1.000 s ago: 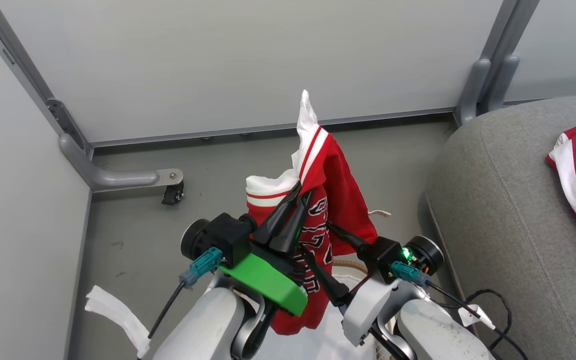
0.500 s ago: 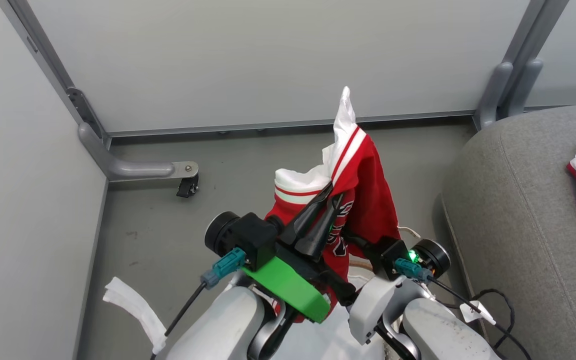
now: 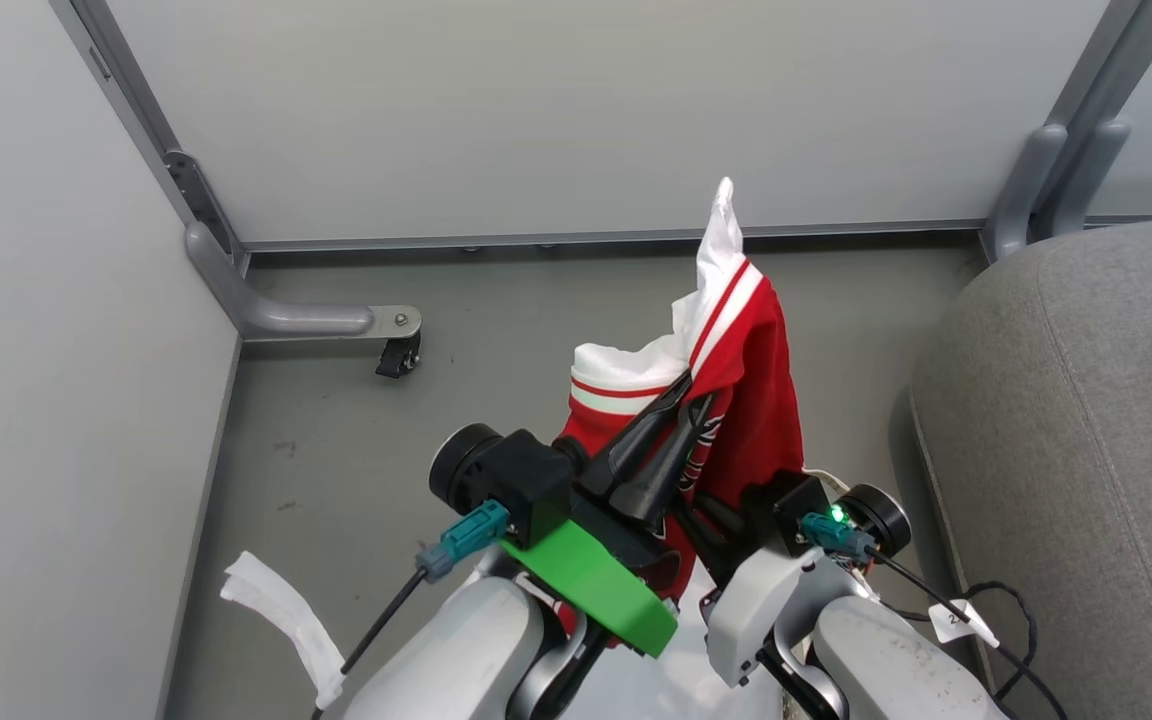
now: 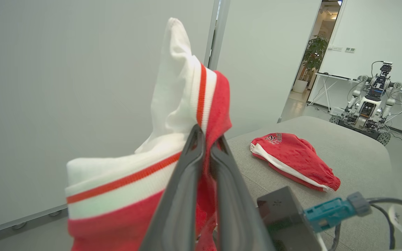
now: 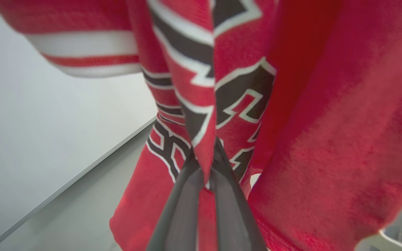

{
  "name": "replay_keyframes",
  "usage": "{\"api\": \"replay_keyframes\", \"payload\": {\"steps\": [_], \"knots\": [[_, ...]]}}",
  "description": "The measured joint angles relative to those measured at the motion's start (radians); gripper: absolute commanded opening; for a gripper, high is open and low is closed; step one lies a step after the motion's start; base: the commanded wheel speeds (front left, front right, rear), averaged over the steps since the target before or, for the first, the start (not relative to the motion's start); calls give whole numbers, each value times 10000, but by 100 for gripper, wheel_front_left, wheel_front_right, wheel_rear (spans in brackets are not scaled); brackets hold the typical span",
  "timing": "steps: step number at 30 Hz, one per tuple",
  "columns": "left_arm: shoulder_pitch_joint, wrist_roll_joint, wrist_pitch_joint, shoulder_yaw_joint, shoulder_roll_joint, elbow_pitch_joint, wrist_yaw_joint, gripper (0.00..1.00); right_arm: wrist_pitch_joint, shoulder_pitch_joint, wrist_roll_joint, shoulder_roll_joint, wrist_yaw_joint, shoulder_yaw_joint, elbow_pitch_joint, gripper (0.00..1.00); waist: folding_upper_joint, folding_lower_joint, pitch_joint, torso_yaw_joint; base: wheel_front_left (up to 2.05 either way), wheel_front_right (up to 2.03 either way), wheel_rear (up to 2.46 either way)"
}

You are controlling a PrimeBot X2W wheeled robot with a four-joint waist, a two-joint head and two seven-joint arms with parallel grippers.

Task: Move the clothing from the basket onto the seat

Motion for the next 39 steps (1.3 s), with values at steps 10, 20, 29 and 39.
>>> {"api": "replay_keyframes", "payload": {"steps": [10, 20, 29, 39], "knots": [[-51, 13, -19, 188, -8, 416, 0, 0, 0, -4, 111, 0, 0, -35, -213, 0, 0, 0, 131, -224, 0, 0, 0], [166, 531, -19, 963, -6, 1057, 0, 100, 2, 664, -27, 0, 0, -313, -1480, 0, 0, 0, 139, -1048, 0, 0, 0], [623, 1045, -21, 1352, 199, 1035, 0, 100, 2, 1280, -115, 0, 0, -732, -2548, 0, 0, 0, 162, -2462, 0, 0, 0], [1008, 1287, -19, 1592, 401, 759, 0, 100, 2, 1686, -140, -10, 0, -1168, -3214, 0, 1, 0, 242, -4437, 0, 0, 0]]}}
